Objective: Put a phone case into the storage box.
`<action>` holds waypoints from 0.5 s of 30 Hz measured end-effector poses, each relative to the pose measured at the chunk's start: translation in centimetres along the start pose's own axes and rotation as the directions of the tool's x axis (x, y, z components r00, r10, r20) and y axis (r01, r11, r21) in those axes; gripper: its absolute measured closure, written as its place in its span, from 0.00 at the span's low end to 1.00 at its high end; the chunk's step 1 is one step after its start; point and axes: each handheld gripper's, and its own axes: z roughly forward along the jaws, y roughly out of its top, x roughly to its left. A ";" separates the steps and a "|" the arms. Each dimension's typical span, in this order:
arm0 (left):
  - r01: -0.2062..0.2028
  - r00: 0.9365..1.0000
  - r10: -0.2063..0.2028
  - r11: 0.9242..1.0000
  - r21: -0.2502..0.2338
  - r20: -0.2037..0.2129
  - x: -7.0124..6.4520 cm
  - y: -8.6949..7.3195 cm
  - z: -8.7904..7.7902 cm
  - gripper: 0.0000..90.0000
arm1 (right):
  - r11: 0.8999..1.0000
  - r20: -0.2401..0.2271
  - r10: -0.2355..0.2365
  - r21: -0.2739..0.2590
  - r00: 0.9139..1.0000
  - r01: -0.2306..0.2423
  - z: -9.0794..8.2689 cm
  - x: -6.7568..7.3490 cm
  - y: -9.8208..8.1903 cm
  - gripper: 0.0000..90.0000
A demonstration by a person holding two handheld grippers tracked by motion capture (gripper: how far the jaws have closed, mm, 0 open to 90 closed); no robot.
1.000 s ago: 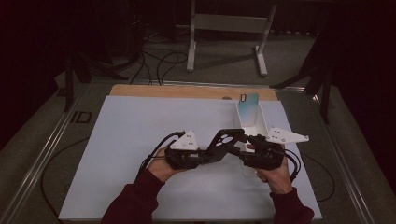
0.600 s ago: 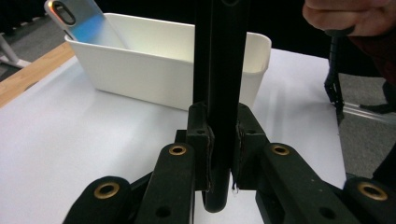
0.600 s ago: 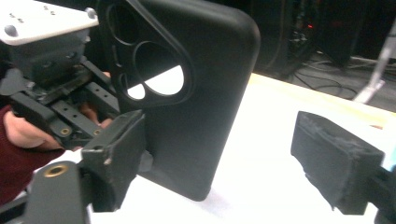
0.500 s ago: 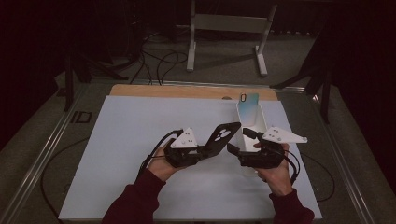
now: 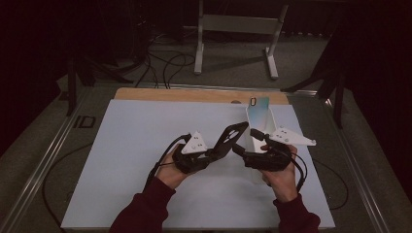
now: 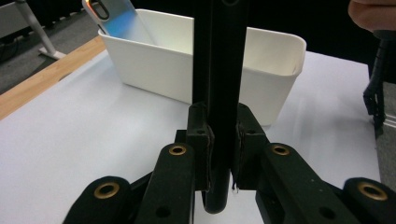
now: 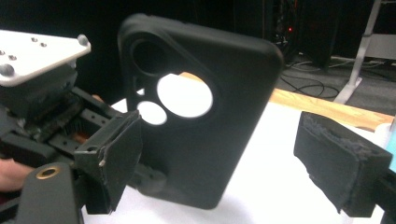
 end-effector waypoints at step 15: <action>0.025 1.000 -0.025 1.000 -0.004 -0.012 -0.7 -0.1 0.9 0.90 | 0.997 0.028 0.065 -0.044 0.997 -0.064 1.2 0.9 0.8 0.15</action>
